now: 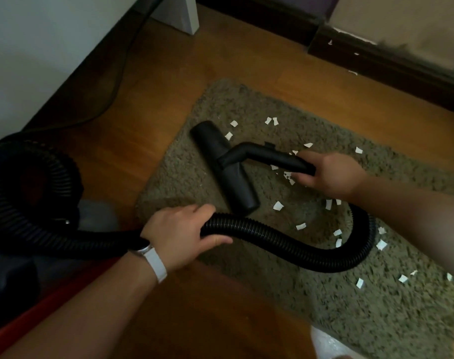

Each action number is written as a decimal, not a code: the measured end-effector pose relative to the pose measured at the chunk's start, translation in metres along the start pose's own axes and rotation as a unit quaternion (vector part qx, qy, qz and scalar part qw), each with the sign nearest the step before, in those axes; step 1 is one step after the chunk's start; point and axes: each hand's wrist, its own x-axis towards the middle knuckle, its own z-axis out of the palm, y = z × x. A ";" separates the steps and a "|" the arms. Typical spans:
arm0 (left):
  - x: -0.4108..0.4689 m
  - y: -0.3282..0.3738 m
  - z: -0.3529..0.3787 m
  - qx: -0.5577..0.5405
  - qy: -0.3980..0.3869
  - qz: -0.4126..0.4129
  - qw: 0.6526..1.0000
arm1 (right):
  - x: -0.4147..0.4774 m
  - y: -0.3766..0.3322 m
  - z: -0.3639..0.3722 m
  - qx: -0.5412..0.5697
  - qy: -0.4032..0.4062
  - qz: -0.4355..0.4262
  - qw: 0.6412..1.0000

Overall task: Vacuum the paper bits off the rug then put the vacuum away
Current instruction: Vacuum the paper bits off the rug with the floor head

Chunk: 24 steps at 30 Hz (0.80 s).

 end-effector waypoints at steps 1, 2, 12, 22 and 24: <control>0.000 0.000 0.000 -0.004 -0.005 -0.001 1.000 | 0.001 -0.002 0.001 -0.007 -0.003 -0.006 1.000; 0.001 0.000 -0.001 -0.006 -0.009 -0.002 1.000 | 0.001 -0.002 0.001 -0.011 -0.006 -0.006 1.000; 0.019 0.004 -0.018 -0.015 -0.043 -0.024 0.999 | -0.011 0.023 -0.015 0.037 0.012 0.057 0.998; 0.034 0.009 -0.034 -0.023 -0.082 -0.083 0.993 | 0.025 0.001 -0.039 0.054 0.019 0.080 0.995; 0.034 0.009 -0.035 -0.022 -0.082 -0.084 0.993 | 0.033 -0.009 -0.037 0.043 0.013 0.061 0.997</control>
